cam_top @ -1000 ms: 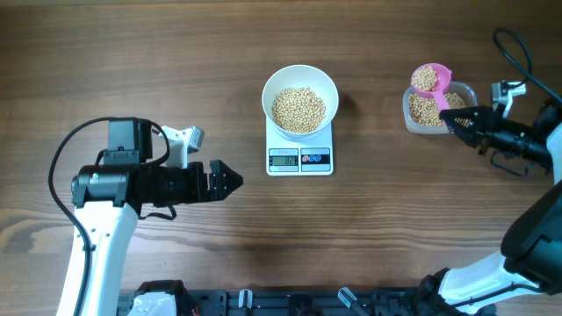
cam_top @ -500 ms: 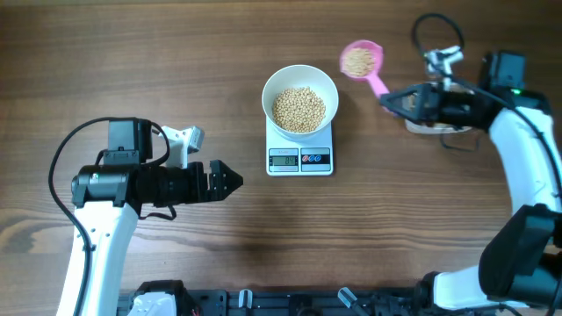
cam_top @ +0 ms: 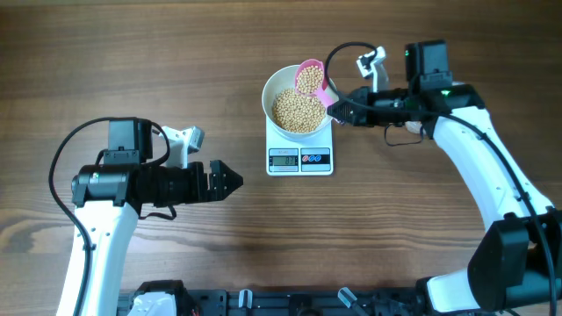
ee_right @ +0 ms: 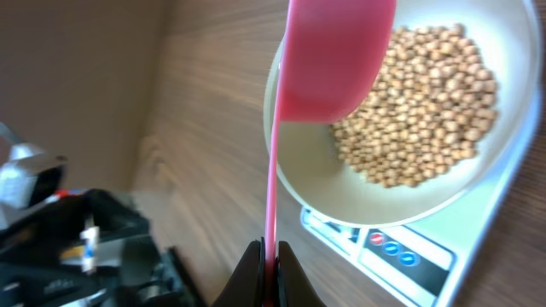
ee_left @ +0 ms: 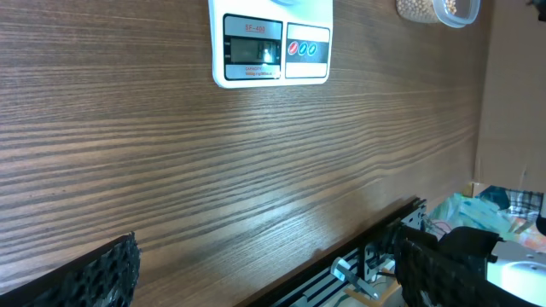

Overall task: Scoop item into bowl and weigh 150g on scale
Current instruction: 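Tip the pink scoop to pour soybeans into the white bowl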

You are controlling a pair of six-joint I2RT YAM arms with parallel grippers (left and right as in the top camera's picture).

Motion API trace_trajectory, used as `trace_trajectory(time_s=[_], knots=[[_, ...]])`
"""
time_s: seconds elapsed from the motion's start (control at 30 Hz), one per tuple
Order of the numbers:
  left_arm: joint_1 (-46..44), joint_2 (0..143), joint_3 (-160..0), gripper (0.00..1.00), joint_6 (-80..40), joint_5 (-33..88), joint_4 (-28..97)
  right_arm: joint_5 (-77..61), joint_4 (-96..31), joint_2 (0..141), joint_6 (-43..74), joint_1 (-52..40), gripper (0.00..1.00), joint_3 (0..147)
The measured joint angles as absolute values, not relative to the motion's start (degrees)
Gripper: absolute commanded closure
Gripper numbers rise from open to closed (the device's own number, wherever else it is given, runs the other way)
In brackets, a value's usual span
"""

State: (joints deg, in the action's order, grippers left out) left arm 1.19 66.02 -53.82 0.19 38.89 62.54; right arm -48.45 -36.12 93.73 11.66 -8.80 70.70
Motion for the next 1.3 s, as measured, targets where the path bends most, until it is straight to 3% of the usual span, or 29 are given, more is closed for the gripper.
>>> trace_trajectory(time_s=[0.83,1.3], knots=[[1.19,66.02,-53.82,0.0,0.19,38.89,62.57,-27.97,-34.24,93.73,-4.58,-17.45,0.96,70.67],[1.19,66.02,-53.82,0.0,0.19,38.89,62.57,-20.43,-36.56,90.74,-9.04,-17.87,0.96,70.67]])
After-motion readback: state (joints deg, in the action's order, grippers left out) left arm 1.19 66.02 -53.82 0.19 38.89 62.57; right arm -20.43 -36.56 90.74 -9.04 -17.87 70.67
